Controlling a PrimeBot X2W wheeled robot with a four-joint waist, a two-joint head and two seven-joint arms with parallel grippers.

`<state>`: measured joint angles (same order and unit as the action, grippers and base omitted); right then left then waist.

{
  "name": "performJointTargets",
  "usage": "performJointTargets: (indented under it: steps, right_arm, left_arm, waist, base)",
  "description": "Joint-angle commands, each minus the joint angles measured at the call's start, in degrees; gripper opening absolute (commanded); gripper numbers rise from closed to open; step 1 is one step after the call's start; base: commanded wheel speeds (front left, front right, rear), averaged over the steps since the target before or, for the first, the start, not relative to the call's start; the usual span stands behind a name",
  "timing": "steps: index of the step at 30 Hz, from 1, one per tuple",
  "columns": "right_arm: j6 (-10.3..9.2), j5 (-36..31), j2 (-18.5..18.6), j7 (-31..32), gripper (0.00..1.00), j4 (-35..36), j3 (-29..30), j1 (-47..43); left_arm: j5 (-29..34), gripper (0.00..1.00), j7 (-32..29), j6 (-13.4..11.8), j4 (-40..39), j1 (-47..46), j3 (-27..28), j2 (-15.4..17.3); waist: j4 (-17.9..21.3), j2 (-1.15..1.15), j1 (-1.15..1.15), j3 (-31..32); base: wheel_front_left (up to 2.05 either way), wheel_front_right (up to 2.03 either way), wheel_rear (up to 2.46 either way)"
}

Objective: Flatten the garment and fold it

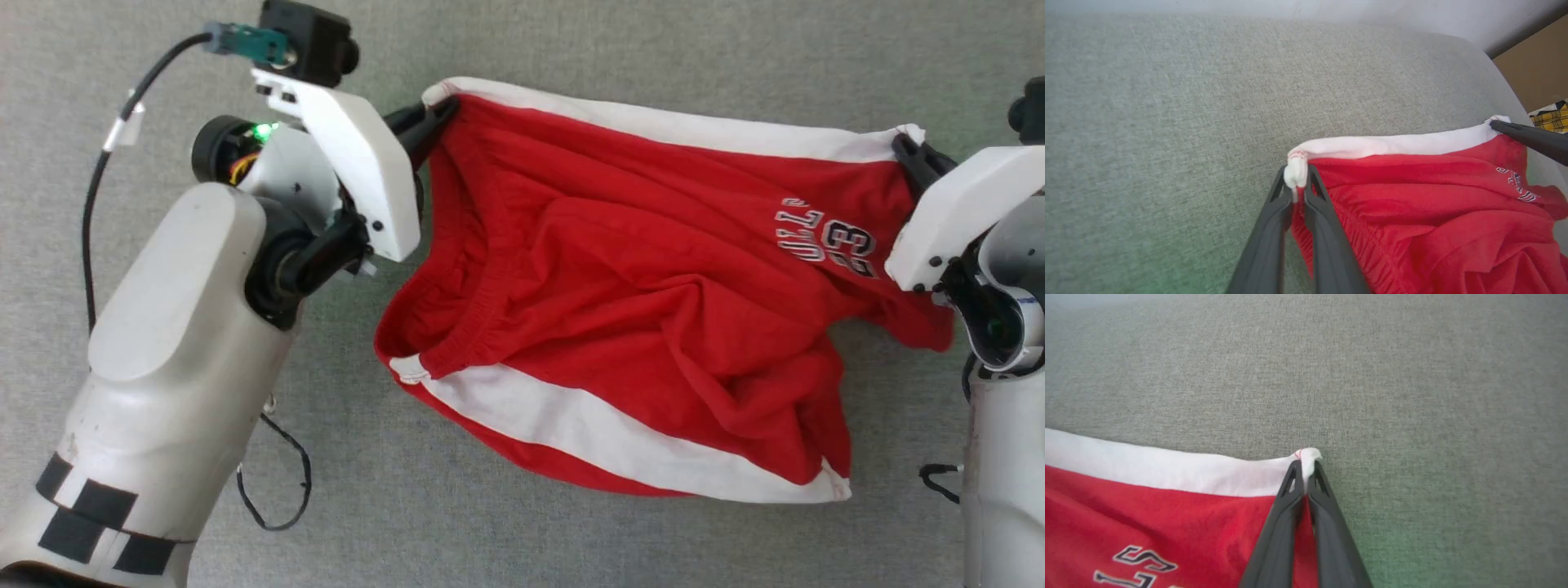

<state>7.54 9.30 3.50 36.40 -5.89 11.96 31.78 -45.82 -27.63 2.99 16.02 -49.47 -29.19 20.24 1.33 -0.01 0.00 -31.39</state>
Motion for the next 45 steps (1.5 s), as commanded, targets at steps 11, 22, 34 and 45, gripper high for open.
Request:
performJointTargets:
  steps: [11, 22, 34, 45]
  right_arm:
    - [-0.05, 3.30, 1.40, -1.26, 0.00, 2.56, -3.04, 6.81]
    - [-0.05, 2.49, 3.29, -3.98, 0.00, -2.11, -7.99, 20.45]
    - [-0.05, -5.43, 2.45, -8.51, 0.00, -14.73, -3.98, 43.16]
    - [-0.05, -14.14, 2.45, -17.78, 0.00, -24.90, -2.65, 59.69]
  left_arm:
    - [0.44, 0.00, 8.19, -0.54, -2.05, -0.87, 5.01, 2.26]
    - [3.54, 0.00, 8.95, -3.10, -2.06, -9.73, 7.77, 5.27]
    - [8.85, 0.00, 9.63, -5.31, 0.31, -25.82, 8.18, 5.80]
    - [14.29, 0.00, 19.01, -3.90, 4.84, -39.97, 7.39, 3.69]
  waist:
    - [1.35, 0.01, 0.00, 10.88]
    - [2.56, 0.01, 0.00, 17.53]
    - [3.63, 0.01, 0.00, 9.24]
    - [2.74, 0.01, 0.00, -4.49]
  base:
    - [0.00, 0.00, 0.00]
    - [0.00, 0.00, 0.00]
    - [0.00, 0.00, 0.00]
    - [0.00, 0.00, 0.00]
